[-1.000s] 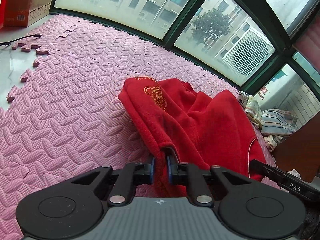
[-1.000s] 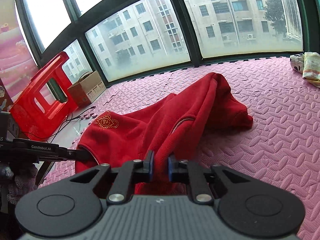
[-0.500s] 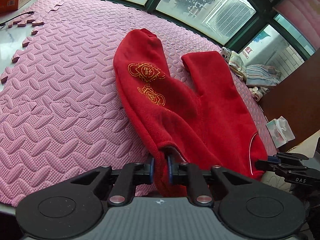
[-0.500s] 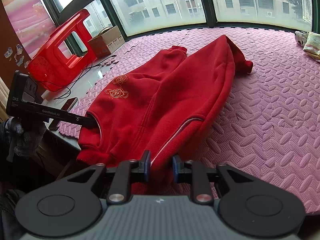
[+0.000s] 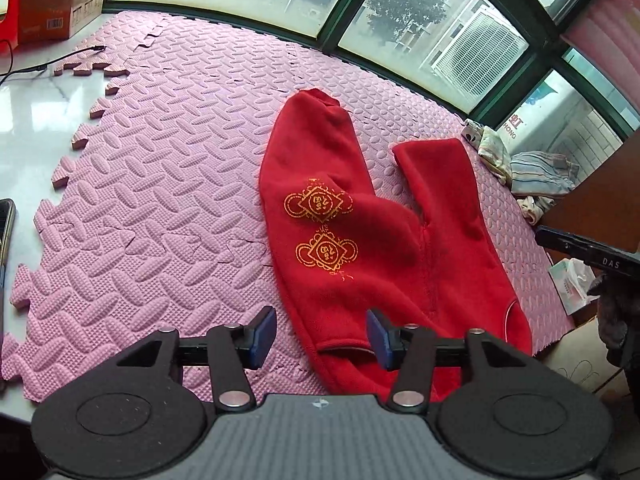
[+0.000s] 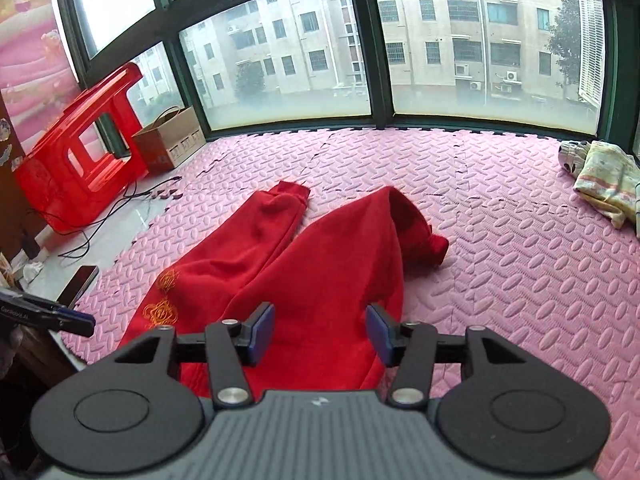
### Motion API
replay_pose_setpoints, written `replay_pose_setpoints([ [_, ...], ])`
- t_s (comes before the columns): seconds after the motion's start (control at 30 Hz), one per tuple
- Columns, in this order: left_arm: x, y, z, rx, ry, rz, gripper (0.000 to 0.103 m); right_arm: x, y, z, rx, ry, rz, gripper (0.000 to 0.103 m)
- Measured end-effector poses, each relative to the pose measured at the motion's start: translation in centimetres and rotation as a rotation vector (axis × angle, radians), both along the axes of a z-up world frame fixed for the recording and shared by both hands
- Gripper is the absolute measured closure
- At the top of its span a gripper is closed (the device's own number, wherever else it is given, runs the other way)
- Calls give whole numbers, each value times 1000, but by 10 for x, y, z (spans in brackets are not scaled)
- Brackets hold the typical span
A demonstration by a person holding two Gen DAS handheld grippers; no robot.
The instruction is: Fold clothes
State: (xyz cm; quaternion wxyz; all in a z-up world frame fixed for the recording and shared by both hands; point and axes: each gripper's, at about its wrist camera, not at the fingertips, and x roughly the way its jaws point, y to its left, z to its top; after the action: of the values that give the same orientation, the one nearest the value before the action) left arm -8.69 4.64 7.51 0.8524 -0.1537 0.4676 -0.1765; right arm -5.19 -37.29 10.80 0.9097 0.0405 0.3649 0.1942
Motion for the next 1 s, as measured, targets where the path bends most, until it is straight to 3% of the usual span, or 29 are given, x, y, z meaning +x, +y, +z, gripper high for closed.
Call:
replay_pose_setpoints([
  [0.23,37,-8,7,-2,-36,41,44,94,-5,-11,75,26,-74,46],
  [0.33,61,-16,8,5,-49,52,42,126,-5,-26,117,85,-80,44],
  [0.7,146,-52,-7,70,-42,35,42,192,-7,-90,299,285,-41,36],
  [0.77,158,-59,-12,74,-33,23,42,200,-11,-90,353,278,-36,36],
  [0.87,174,-67,-18,85,-25,12,42,201,-17,-67,425,142,-5,35],
  [0.9,178,-69,-19,89,-24,12,41,199,-17,-59,412,100,8,35],
  [0.97,186,-71,-21,99,-24,14,40,196,-18,-43,380,22,29,21],
  [1.0,190,-72,-22,106,-28,17,39,196,-20,-42,332,15,16,20],
])
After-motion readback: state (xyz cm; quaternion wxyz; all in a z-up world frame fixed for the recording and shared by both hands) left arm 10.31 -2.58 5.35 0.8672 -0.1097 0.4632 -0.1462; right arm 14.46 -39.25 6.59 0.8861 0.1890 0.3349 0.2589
